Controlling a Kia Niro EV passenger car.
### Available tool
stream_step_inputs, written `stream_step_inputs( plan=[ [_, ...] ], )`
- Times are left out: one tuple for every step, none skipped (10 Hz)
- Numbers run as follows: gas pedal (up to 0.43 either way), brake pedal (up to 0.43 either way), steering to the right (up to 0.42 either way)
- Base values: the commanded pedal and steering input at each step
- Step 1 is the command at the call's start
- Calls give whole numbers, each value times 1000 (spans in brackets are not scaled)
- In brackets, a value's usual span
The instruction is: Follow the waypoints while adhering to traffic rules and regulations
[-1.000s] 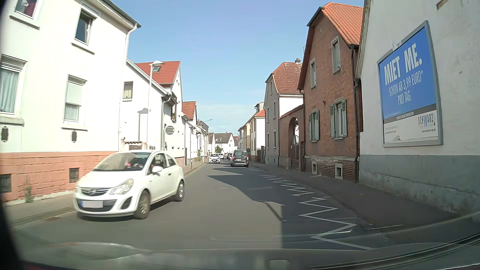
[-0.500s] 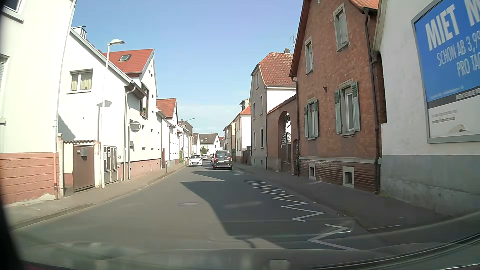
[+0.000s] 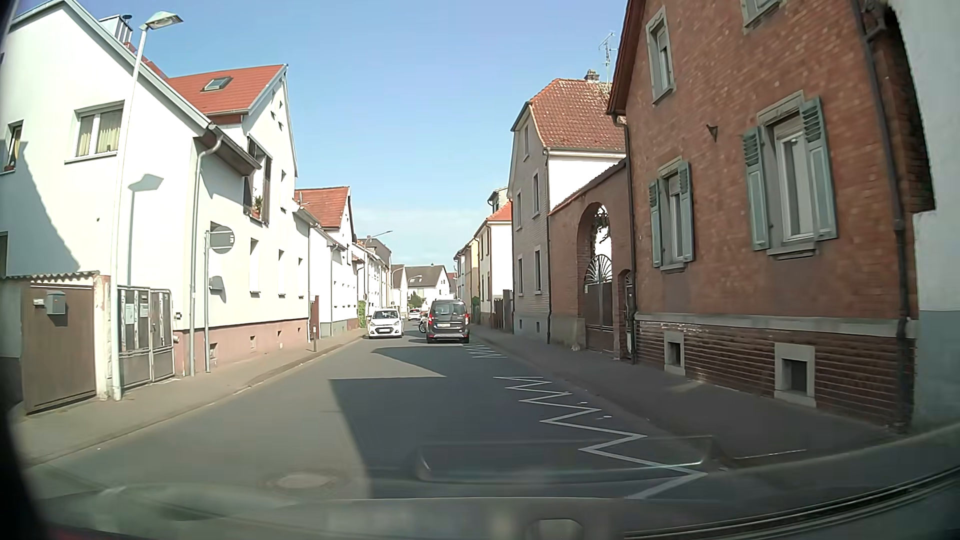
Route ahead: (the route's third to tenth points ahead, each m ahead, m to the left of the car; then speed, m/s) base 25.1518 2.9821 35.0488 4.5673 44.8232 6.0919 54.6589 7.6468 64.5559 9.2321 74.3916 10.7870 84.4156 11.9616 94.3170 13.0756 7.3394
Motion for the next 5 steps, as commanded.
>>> stream_step_inputs(
  plan=[
    [0, 24, -35],
    [0, 24, -35],
    [0, 24, -35],
    [0, 24, -35],
    [0, 24, -35]
  ],
)
